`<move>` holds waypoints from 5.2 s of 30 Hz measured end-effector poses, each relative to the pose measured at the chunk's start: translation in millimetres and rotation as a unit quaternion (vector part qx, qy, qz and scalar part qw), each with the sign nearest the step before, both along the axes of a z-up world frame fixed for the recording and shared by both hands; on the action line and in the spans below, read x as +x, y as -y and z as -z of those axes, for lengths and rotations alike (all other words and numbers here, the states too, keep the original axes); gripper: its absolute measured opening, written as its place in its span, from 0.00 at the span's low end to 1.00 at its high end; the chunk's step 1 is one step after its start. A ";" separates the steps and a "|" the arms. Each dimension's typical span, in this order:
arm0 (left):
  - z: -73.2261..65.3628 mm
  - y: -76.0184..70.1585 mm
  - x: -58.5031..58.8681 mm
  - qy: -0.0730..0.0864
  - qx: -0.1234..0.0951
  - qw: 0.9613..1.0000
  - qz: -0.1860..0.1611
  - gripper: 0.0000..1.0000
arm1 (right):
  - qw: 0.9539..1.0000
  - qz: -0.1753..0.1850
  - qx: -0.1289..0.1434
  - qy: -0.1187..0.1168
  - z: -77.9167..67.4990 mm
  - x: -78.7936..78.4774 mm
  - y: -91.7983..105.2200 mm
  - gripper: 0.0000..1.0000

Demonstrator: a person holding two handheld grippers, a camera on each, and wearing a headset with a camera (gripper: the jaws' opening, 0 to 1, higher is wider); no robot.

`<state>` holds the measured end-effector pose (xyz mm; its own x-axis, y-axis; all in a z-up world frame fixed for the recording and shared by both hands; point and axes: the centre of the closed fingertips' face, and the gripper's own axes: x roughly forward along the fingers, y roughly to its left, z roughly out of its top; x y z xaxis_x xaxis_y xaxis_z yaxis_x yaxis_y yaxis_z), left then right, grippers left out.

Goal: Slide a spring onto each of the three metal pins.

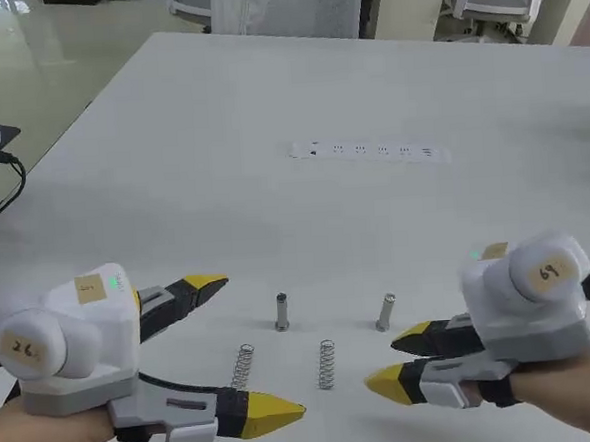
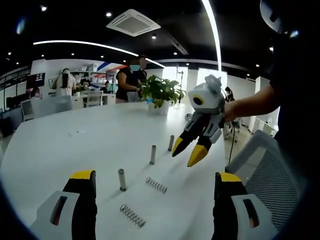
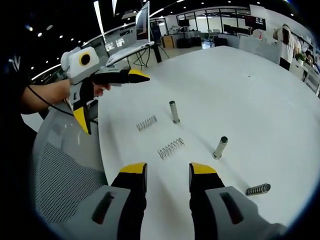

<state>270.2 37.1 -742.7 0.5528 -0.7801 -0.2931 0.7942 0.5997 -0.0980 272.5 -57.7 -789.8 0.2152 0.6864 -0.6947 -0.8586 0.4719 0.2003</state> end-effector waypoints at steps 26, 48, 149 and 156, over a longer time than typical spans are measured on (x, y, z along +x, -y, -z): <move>1.3 -6.5 -0.3 -0.001 0.003 1.000 -0.002 0.95 | 0.995 0.065 -0.040 -0.058 30.6 13.1 -37.3 0.29; 2.9 -6.4 -2.9 -0.007 0.002 1.000 -0.001 0.95 | 0.987 0.104 -0.095 -0.080 55.1 21.1 -43.8 0.20; 7.0 74.6 -10.6 -0.017 -0.012 0.992 0.121 0.44 | 0.954 -0.245 -0.134 0.112 -16.5 -15.8 3.9 0.07; 6.7 77.8 -10.5 -0.005 -0.012 0.991 0.133 0.32 | 0.943 -0.277 -0.127 0.131 -21.0 -21.1 -2.3 0.07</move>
